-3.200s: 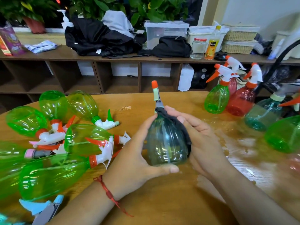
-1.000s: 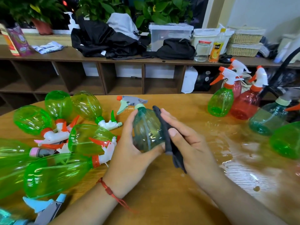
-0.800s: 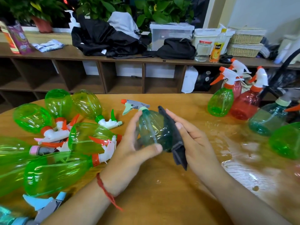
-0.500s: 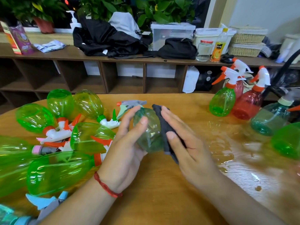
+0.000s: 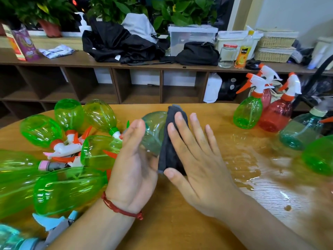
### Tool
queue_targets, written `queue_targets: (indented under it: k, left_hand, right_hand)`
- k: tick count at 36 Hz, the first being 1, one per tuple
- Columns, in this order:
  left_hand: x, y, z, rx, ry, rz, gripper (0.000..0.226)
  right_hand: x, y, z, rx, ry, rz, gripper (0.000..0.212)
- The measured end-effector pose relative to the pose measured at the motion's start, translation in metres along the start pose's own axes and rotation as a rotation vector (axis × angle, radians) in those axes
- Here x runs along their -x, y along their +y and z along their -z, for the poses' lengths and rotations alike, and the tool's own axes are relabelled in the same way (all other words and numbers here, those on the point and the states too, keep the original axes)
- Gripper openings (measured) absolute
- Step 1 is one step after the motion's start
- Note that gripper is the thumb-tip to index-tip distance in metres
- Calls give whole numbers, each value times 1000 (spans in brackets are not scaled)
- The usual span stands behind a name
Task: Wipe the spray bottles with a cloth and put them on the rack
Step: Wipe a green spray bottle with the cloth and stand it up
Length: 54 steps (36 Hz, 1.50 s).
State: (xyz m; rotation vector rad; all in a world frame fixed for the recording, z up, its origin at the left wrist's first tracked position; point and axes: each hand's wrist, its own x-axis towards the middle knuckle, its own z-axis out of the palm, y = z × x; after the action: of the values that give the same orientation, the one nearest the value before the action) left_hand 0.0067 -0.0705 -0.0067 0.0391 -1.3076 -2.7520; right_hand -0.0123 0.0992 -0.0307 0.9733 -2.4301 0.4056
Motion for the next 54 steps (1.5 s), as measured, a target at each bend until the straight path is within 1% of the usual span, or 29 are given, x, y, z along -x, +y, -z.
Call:
queue_targets:
  k: [2,3,5,7,11,14,16,18,20,22,24,26,29,31,33,35,38,40,43,46,48,50,52,54]
  left_hand:
    - [-2,5,3,26,33,2,75]
    - [-3,6,5,43,43,9,77]
    - [-4,5,9,32,31,9,72]
    - [-2,1,9,21,15,19,66]
    - [0,-6,6,33,41,22,67]
    - [-1,-7,8,33,51,-14,63]
    - [-3,-3,9,50,59,5,70]
    - [-4,0,10,87,32,31,75]
    - [-2,0,9,83,14,29,70]
    - [1,-3,5,83,15,31,66]
    - [4,-6,1,93,31,29,66]
    - [6,-9,-3,73,48,-31,61]
    - [7,-9,-7,12,14,-117,57]
    - [7,-4,-7,1,19,-117,55]
    - [6,-1,-5,1,9,-78,53]
    - [6,-3,-3,12,-9,-55,54]
    - [7,-3,-8,60,-16,-79,56]
    - [7,-5,-8,63,-20,-114,58]
    - [9,-9,-10,56,-67,-116,62]
    - [11,-10,-11,8,-89,-150,61]
    - [10,-11,-10,-67,-74,-204,60]
    - [8,-12,-8,-152,-36,-253,60]
    - [6,-13,-4,-261,-18,-317,64]
    - [5,-14,-1,-397,-28,-396,67]
  right_hand:
    - [2,-5,-2,4,-57,18,80]
    - [3,-7,-2,4,-84,44,82]
    - [2,-9,-4,4,-111,98,83]
    - [-2,-7,-3,-5,-100,116,80]
    - [-7,0,2,-88,-24,31,77]
    - [-4,-3,3,-150,-34,-28,78]
    - [0,-8,1,-140,-71,1,79]
    - [1,-12,-2,-107,-109,71,81]
    - [-2,-13,-2,-88,-117,118,81]
    - [-7,-9,1,-77,-88,126,78]
    - [-9,-3,5,-88,-33,98,76]
    - [-8,0,7,-143,12,33,75]
    - [-4,-2,9,-217,21,-33,76]
    - [-1,-8,9,-189,-2,15,76]
    - [0,-15,7,-146,-46,99,76]
    - [-3,-16,7,-141,-65,142,73]
    - [-9,-10,12,-149,5,127,67]
    - [-10,-4,15,-220,62,49,63]
    - [-7,6,12,-406,114,-123,59]
    - [-1,11,9,-763,116,-316,53]
    - [-2,9,7,-986,97,-429,48]
    - [-4,5,5,-1155,118,-514,47]
    - [-8,2,4,-1255,156,-558,45]
    - [-10,1,5,-1301,185,-559,41]
